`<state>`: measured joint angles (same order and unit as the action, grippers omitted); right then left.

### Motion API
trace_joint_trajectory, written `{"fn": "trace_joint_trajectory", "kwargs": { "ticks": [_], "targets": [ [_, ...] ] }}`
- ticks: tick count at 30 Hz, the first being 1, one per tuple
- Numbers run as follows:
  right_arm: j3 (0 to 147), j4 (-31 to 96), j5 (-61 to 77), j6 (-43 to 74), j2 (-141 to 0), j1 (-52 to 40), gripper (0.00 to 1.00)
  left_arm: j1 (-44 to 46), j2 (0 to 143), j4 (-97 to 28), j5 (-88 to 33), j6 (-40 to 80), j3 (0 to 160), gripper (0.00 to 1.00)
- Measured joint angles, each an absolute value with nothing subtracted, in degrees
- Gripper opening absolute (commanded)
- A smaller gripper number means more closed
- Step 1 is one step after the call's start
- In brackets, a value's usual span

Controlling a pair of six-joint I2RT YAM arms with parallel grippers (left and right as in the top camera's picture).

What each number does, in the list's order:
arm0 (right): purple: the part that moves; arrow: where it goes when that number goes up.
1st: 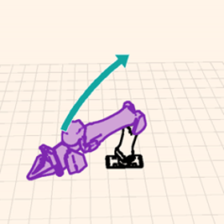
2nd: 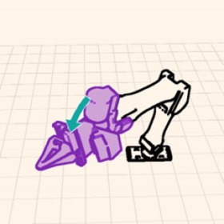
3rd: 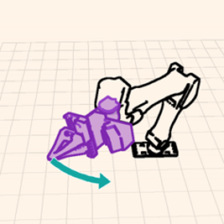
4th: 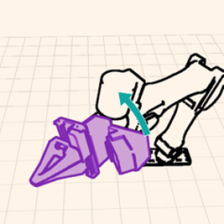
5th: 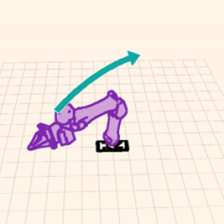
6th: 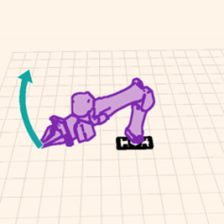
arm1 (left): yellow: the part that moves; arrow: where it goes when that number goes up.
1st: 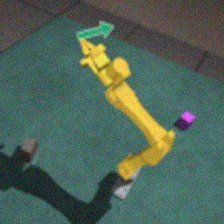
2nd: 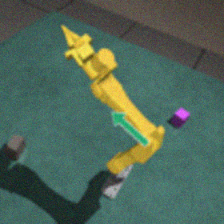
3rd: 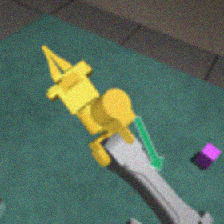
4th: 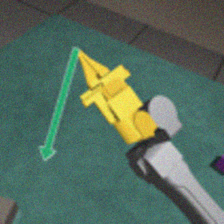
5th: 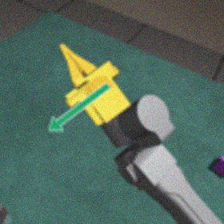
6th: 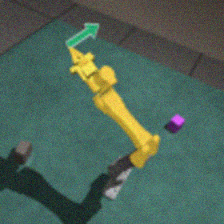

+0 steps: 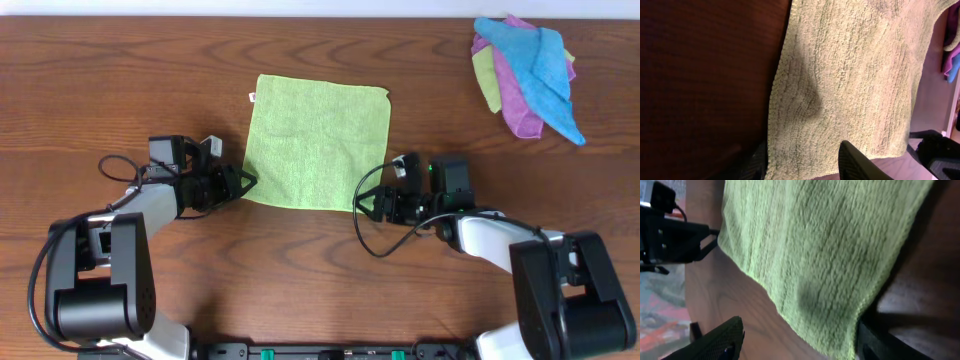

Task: Fold the cloth
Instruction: 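Grasp the green cloth's near bottom corners with both grippers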

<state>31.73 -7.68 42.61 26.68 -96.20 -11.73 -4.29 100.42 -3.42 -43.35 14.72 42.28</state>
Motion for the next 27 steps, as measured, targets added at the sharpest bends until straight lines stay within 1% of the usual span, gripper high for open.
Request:
{"fn": "trace_joint_trajectory", "kwargs": {
  "ticks": [2,4,8,11,14,18,23,27],
  "targets": [
    [31.8,-7.2,42.8,26.3,-96.2,-11.7,0.72,-4.3,100.4,-3.4,-43.3,14.7,42.3,0.49],
    [31.8,-6.6,42.9,26.0,-96.2,-11.7,0.68,-4.3,100.4,-3.4,-43.3,14.6,42.3,0.48],
    [31.9,-3.9,43.4,25.8,-96.0,-11.7,0.66,-4.4,100.5,-3.5,-43.2,14.5,42.3,0.43],
    [31.9,-3.5,43.5,25.8,-95.9,-11.7,0.61,-4.4,100.6,-3.4,-43.1,14.5,42.3,0.4],
    [31.8,-3.6,42.9,25.7,-96.0,-11.7,0.56,-4.4,100.8,-3.2,-42.9,14.3,42.3,0.39],
    [31.7,-4.0,42.6,25.7,-96.0,-11.7,0.54,-4.4,100.9,-3.2,-42.9,14.3,42.3,0.39],
    [31.4,-4.7,42.4,26.1,-96.0,-11.7,0.51,-4.3,100.9,-4.3,-43.0,14.2,42.5,0.39],
    [31.4,-4.8,42.2,26.2,-96.0,-11.7,0.53,-4.3,100.9,-5.7,-43.1,14.1,42.7,0.38]
  ]
}}
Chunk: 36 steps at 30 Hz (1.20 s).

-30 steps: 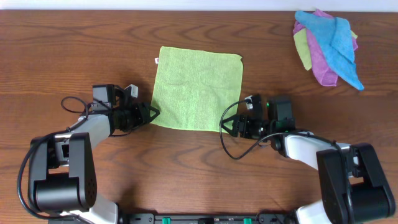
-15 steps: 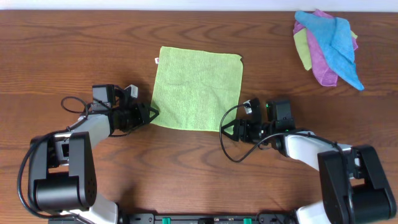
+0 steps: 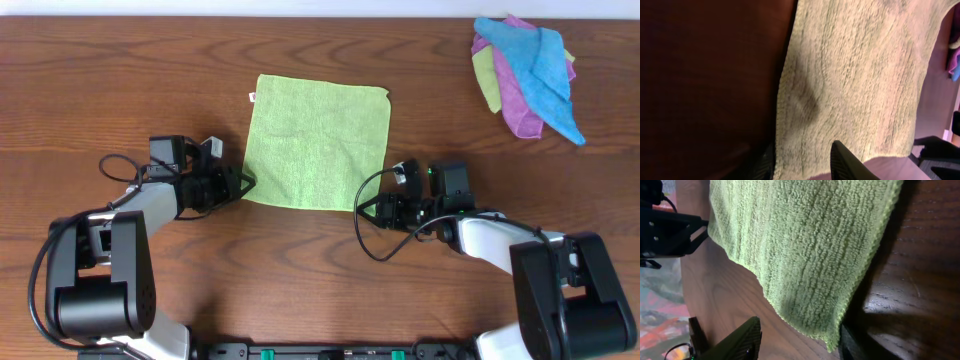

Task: Fold the cloth
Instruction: 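Grasp the green cloth's near bottom corners with both grippers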

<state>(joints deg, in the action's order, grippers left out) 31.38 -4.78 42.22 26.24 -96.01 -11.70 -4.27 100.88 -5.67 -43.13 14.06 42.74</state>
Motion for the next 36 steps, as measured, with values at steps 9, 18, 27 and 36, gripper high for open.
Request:
{"fn": "trace_joint_trajectory", "kwargs": {
  "ticks": [9,18,27,36],
  "targets": [
    [31.4,-4.8,42.2,26.5,-96.0,-11.7,0.51,-4.3,100.9,-9.2,-44.2,12.6,43.0,0.37],
    [30.9,-5.0,39.6,26.9,-96.7,-11.7,0.12,-4.2,100.9,-8.9,-42.8,11.8,42.8,0.19],
    [30.9,-4.5,38.9,27.5,-97.1,-11.7,0.02,-4.1,101.3,-7.9,-41.6,12.0,42.4,0.06],
    [34.9,2.3,38.7,27.4,-98.1,-11.7,0.01,-4.1,101.9,-8.2,-43.1,12.1,42.8,0.05]
  ]
}}
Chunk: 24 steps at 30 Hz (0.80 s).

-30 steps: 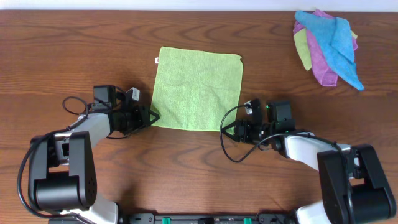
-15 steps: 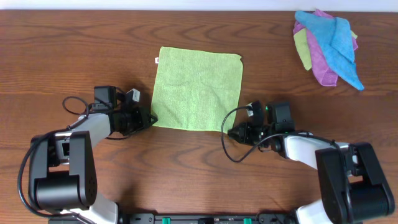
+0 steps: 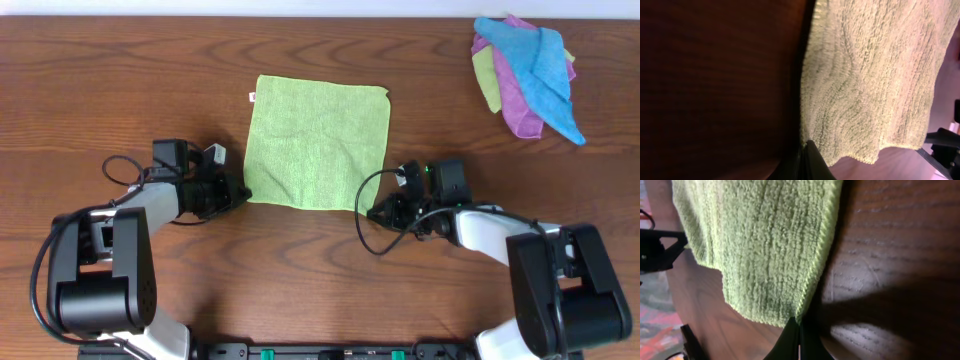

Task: Fold the cloth
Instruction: 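Grasp the green cloth's near bottom corners with both grippers, then lift the near edge with both grippers and fold it onto the far edge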

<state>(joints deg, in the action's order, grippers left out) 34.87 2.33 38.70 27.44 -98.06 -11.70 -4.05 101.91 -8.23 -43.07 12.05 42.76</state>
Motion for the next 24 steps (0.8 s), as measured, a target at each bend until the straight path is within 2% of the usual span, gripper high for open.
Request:
{"fn": "trace_joint_trajectory", "kwargs": {
  "ticks": [9,17,24],
  "targets": [
    [43.4,17.5,33.6,23.6,-97.8,-11.7,0.01,-3.9,103.6,-18.2,-43.1,12.1,50.4,0.06],
    [45.5,17.9,31.0,22.1,-90.4,-11.7,0.01,-2.2,101.8,-19.0,-43.1,12.1,55.0,0.06],
    [47.1,16.6,29.8,21.9,-89.6,-11.7,0.02,0.6,101.0,-15.0,-42.2,12.2,58.1,0.06]
  ]
}}
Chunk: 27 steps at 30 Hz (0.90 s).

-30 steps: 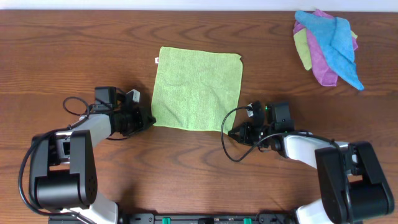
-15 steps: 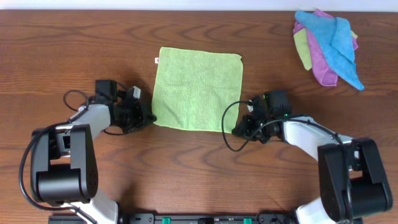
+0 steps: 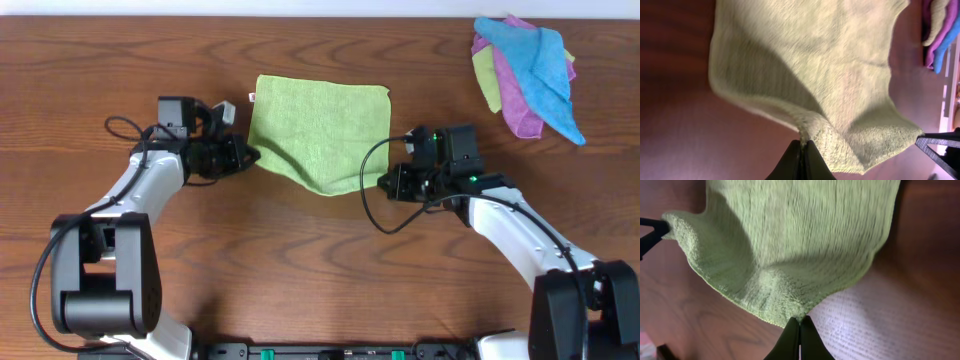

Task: Fold the cloth
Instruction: 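Lift the near edge with both grippers and fold it onto the far edge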

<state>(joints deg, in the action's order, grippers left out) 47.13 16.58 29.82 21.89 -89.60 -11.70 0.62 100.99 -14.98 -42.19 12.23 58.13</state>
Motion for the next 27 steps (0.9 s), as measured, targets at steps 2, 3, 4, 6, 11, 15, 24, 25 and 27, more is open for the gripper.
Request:
{"fn": "trace_joint_trajectory", "kwargs": {
  "ticks": [2,3,4,6,11,15,24,25,27],
  "targets": [
    [48.1,15.7,28.7,21.9,-89.6,-11.7,0.02,1.4,101.0,-14.5,-40.2,12.3,59.3,0.06],
    [48.6,14.9,28.0,21.9,-89.6,-11.7,0.02,1.7,101.0,-14.1,-39.2,12.3,59.8,0.06],
    [49.0,14.0,27.4,21.8,-89.6,-11.7,0.02,1.8,101.0,-13.2,-37.8,12.3,60.2,0.06],
    [49.5,12.2,25.9,21.8,-89.6,-11.7,0.02,2.0,101.0,-10.5,-35.5,12.4,60.5,0.06],
    [50.3,7.7,23.3,21.9,-90.1,-11.4,0.02,1.9,101.0,-4.2,-30.8,13.3,60.7,0.06],
    [55.0,6.7,22.9,21.9,-95.1,-9.6,0.02,2.0,101.2,-2.1,-28.5,13.5,61.5,0.06],
    [67.6,6.7,23.6,21.9,-106.7,-8.3,0.02,2.0,111.0,-1.5,-27.8,13.5,72.1,0.06],
    [68.8,6.8,23.7,21.9,-107.8,-8.2,0.02,2.0,112.7,-1.5,-27.9,13.5,73.8,0.06],
    [71.0,6.8,23.7,21.9,-109.7,-7.8,0.02,2.0,115.3,-1.7,-28.1,13.5,76.6,0.06]
  ]
}}
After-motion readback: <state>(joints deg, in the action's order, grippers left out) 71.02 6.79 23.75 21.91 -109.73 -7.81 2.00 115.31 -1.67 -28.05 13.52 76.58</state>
